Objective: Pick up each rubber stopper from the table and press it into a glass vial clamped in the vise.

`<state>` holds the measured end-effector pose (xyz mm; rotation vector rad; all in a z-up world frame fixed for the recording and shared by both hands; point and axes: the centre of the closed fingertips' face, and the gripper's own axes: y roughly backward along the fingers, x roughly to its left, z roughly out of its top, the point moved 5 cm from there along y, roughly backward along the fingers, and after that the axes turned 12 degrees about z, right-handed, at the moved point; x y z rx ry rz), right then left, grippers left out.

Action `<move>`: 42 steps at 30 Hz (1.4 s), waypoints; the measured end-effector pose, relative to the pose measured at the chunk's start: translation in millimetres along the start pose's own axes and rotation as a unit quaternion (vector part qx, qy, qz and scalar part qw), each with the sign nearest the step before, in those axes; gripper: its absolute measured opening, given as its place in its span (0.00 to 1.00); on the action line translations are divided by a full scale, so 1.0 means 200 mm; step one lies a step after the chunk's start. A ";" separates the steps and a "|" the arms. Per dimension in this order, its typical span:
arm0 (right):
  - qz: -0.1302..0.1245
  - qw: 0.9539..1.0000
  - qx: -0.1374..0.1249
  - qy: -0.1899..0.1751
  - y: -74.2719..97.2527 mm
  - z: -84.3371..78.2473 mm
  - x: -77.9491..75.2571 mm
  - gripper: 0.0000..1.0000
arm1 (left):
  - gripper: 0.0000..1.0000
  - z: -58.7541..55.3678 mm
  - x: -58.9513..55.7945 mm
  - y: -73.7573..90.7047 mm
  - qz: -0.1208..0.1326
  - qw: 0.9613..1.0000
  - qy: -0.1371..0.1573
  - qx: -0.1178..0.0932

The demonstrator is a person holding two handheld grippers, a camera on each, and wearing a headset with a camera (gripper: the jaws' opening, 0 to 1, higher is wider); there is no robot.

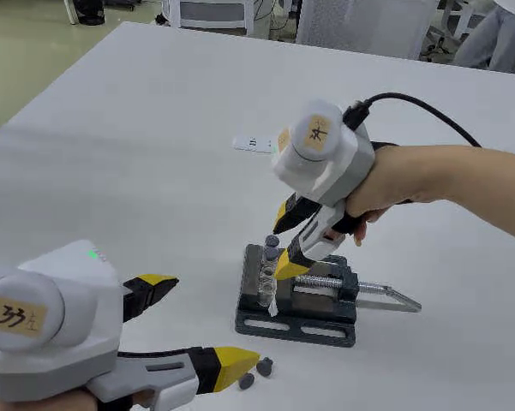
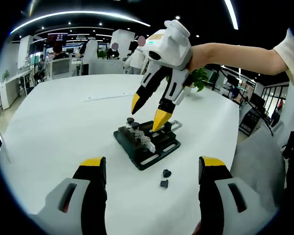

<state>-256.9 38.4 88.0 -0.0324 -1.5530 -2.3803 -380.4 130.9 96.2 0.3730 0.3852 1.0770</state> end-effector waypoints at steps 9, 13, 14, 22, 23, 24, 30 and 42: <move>-0.012 0.999 -0.044 -0.007 0.00 -0.03 0.11 0.46 | 0.76 0.01 0.01 0.01 0.001 1.000 -0.005 -0.001; -0.014 0.998 -0.057 -0.006 -0.02 -0.03 0.16 0.46 | 0.76 0.01 0.01 0.02 0.001 1.000 -0.008 0.000; -0.015 0.998 -0.061 -0.006 -0.02 -0.03 0.17 0.46 | 0.76 0.01 0.01 0.02 0.001 1.000 -0.009 0.000; -0.014 0.996 -0.090 -0.013 -0.08 -0.05 0.29 0.43 | 0.76 0.01 0.01 0.04 0.001 1.000 -0.014 0.003; -0.013 0.996 -0.091 -0.013 -0.09 -0.05 0.31 0.43 | 0.76 0.00 0.01 0.05 0.001 1.000 -0.014 0.004; -0.015 0.995 -0.093 -0.014 -0.10 -0.06 0.31 0.42 | 0.76 0.00 0.01 0.05 0.001 1.000 -0.015 0.005; -0.016 0.993 -0.113 -0.031 -0.19 -0.08 0.40 0.36 | 0.75 0.00 0.01 0.06 0.000 1.000 -0.016 0.008; -0.040 0.981 -0.144 -0.123 -0.36 -0.13 0.39 0.19 | 0.75 -0.04 -0.01 0.07 -0.004 1.000 -0.012 0.015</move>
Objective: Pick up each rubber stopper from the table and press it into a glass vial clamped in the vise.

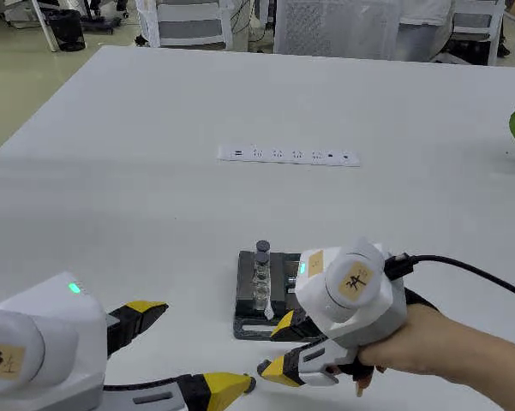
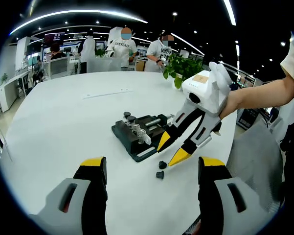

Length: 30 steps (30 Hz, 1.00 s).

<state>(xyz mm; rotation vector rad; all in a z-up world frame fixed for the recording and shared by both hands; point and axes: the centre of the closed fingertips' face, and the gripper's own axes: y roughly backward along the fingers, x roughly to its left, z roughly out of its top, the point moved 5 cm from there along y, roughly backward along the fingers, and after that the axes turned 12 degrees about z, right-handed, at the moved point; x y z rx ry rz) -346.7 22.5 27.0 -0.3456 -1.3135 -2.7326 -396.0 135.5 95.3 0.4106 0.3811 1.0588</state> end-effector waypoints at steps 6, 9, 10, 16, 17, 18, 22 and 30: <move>0.004 1.000 -0.005 -0.023 -0.03 -0.01 0.01 0.15 | 0.75 -0.02 0.01 0.00 0.001 1.000 0.004 0.002; 0.004 1.000 0.000 -0.026 -0.04 -0.02 0.00 0.13 | 0.75 -0.03 0.01 0.00 0.003 1.000 0.006 0.004; 0.002 1.000 -0.002 -0.031 -0.05 -0.04 0.00 0.12 | 0.75 -0.03 0.01 0.00 0.003 1.000 0.006 0.005; 0.009 0.998 -0.012 -0.056 -0.07 -0.02 0.00 0.07 | 0.75 -0.04 0.01 0.00 0.004 1.000 0.007 0.006; 0.010 0.998 -0.012 -0.055 -0.07 -0.02 0.00 0.07 | 0.74 -0.04 0.01 0.00 0.004 1.000 0.007 0.005; 0.012 0.998 -0.012 -0.059 -0.07 -0.03 0.01 0.06 | 0.74 -0.04 0.01 0.00 0.004 1.000 0.007 0.005; 0.010 0.997 -0.017 -0.080 -0.08 -0.04 0.00 0.05 | 0.74 -0.04 0.01 0.00 0.006 1.000 0.008 0.005; 0.009 0.988 -0.042 -0.150 -0.08 -0.04 0.01 0.04 | 0.74 -0.04 -0.01 0.00 0.003 1.000 0.006 0.000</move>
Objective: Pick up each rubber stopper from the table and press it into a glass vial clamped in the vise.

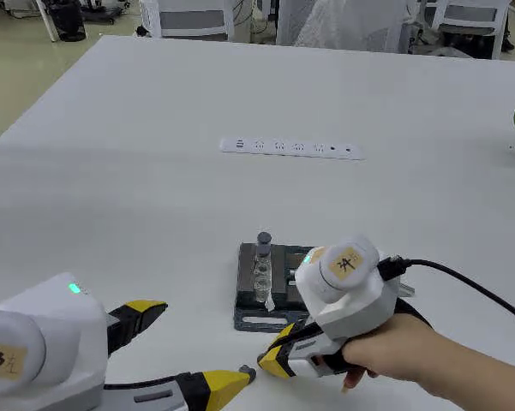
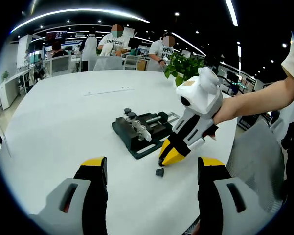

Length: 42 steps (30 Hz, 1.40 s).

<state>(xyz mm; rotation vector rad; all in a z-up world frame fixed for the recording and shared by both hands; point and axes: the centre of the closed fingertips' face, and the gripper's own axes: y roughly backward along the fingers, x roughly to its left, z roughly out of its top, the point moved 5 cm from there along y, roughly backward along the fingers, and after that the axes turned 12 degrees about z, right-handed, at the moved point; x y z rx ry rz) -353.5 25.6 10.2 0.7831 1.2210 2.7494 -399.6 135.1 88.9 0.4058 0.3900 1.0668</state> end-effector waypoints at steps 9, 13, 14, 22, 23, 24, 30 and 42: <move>0.021 0.991 -0.099 -0.084 0.14 0.08 0.01 0.04 | 0.69 0.06 -0.05 -0.01 -0.022 1.000 -0.016 -0.015; 0.044 0.977 -0.170 -0.121 0.29 0.16 0.04 0.04 | 0.68 0.12 -0.08 -0.01 -0.036 0.998 -0.031 -0.029; 0.048 0.975 -0.178 -0.126 0.31 0.17 0.05 0.04 | 0.67 0.14 -0.09 -0.01 -0.044 0.998 -0.030 -0.032; 0.155 0.906 -0.298 -0.259 0.48 0.21 0.17 0.04 | 0.53 0.25 -0.19 -0.01 -0.090 0.992 -0.064 -0.065; 0.175 0.884 -0.319 -0.292 0.50 0.21 0.18 0.04 | 0.51 0.27 -0.20 -0.01 -0.097 0.990 -0.070 -0.075; 0.187 0.873 -0.326 -0.310 0.51 0.21 0.19 0.04 | 0.48 0.28 -0.21 0.00 -0.101 0.989 -0.073 -0.079; 0.255 0.803 -0.377 -0.384 0.56 0.20 0.25 0.04 | 0.36 0.33 -0.25 0.00 -0.124 0.984 -0.076 -0.104; 0.317 0.745 -0.384 -0.444 0.55 0.18 0.33 0.04 | 0.12 0.35 -0.32 0.00 -0.166 0.977 -0.063 -0.116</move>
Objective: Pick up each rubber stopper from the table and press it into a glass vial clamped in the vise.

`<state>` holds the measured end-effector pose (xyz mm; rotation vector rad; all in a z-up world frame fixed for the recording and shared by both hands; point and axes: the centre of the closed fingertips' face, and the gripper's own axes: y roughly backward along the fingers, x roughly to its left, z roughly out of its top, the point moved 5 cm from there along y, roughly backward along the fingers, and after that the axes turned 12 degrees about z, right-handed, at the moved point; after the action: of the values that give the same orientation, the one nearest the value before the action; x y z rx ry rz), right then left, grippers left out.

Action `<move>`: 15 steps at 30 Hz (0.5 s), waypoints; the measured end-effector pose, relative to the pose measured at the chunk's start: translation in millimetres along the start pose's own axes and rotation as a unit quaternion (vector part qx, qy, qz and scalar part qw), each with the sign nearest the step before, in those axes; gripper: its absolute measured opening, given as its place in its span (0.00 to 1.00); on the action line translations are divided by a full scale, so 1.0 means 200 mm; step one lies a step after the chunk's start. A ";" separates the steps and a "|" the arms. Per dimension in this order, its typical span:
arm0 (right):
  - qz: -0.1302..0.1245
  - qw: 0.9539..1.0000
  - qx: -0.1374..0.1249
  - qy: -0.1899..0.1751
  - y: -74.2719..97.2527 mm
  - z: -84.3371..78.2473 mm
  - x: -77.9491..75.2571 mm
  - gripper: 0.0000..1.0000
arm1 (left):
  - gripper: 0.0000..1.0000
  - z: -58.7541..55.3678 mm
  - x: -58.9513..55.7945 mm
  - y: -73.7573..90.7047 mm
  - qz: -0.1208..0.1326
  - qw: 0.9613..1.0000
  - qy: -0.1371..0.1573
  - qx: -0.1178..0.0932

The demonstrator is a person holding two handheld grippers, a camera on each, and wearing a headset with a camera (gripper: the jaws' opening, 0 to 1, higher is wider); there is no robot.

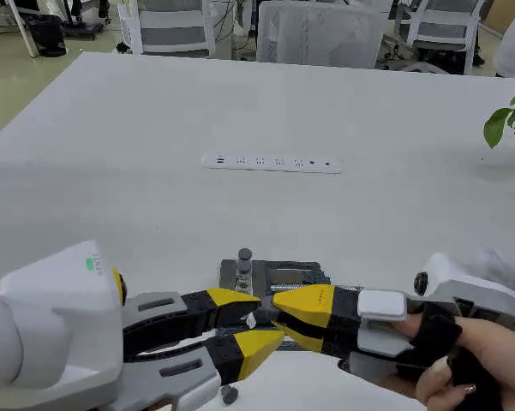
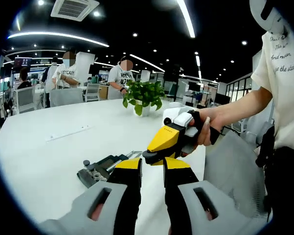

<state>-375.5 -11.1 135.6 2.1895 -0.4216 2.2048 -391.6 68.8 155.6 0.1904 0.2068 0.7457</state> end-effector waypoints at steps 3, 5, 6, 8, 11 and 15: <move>0.007 1.000 0.000 -0.010 0.00 -0.01 0.01 0.04 | 0.09 0.00 -0.01 0.00 -0.004 1.000 0.002 -0.002; 0.008 1.000 0.001 -0.014 0.00 -0.01 0.00 0.04 | 0.07 0.00 -0.01 0.00 -0.005 1.000 0.002 -0.002; 0.009 1.000 0.002 -0.017 0.00 -0.02 0.00 0.04 | 0.07 0.00 -0.01 0.00 -0.005 1.000 0.002 -0.002; 0.012 1.000 0.003 -0.026 0.00 -0.02 0.00 0.04 | 0.06 0.00 -0.01 0.01 -0.005 1.000 -0.002 -0.003; 0.017 0.999 0.000 -0.030 0.00 -0.03 0.00 0.04 | 0.05 0.00 -0.02 0.01 -0.005 1.000 -0.002 -0.006; 0.029 0.999 -0.005 -0.043 0.01 -0.03 0.00 0.04 | 0.04 0.00 -0.02 0.02 -0.005 1.000 -0.005 -0.010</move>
<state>-381.9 -10.7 134.6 2.3021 -0.5022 2.1364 -396.5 69.0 156.5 0.1746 0.1906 0.7369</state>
